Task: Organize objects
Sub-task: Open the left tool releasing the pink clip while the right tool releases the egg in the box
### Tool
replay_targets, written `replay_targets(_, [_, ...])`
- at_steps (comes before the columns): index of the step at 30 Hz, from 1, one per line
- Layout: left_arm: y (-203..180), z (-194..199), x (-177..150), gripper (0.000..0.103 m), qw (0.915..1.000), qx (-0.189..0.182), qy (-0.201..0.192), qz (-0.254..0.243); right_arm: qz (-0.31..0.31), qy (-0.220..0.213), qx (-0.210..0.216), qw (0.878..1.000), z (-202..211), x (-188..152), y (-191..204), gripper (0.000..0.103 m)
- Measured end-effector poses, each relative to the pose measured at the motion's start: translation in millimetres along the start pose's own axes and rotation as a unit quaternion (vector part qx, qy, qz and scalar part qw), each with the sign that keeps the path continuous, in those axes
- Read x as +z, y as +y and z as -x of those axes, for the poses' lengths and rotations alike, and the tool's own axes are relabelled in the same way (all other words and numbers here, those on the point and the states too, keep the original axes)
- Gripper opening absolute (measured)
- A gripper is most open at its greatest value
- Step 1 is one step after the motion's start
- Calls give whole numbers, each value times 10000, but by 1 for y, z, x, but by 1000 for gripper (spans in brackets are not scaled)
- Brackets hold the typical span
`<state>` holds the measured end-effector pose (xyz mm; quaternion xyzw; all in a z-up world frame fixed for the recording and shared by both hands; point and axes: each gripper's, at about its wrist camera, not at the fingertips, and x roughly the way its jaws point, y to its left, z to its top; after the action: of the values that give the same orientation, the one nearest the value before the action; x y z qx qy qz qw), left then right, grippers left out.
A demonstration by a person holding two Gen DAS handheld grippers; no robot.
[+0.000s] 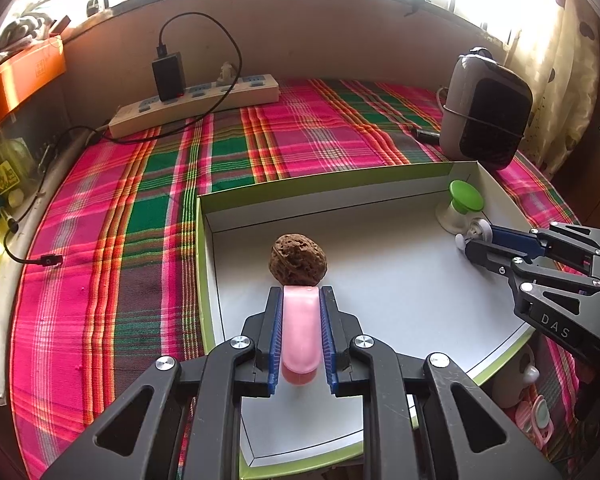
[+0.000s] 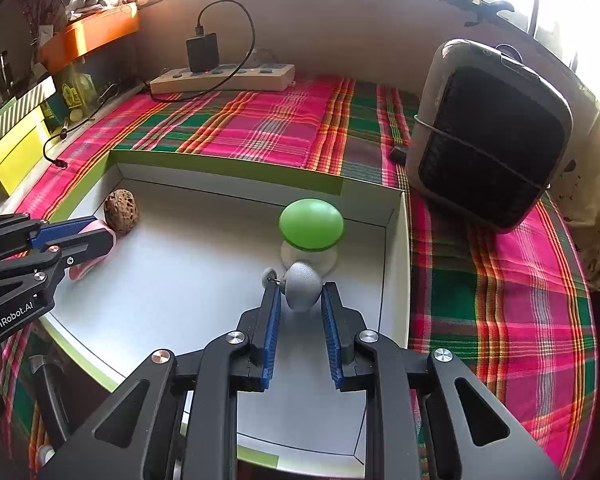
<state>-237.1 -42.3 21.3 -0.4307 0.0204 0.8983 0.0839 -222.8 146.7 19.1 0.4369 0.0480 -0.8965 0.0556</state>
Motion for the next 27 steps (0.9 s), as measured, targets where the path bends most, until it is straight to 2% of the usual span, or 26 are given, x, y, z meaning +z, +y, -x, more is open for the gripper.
replay_targets(9, [-3,0,-1,22,10000,0,20,-64,-70,-31,41,10000,1,0,-2,23])
replay_targets(25, [-3,4,-2,27,10000,-55,-22,80,-111,-59,92,9999,5,-2,2,40])
replay_targets(27, [-4,6,-2,31,10000,-42,-48,60,-121,-55,102,9999,6,-3,3,42])
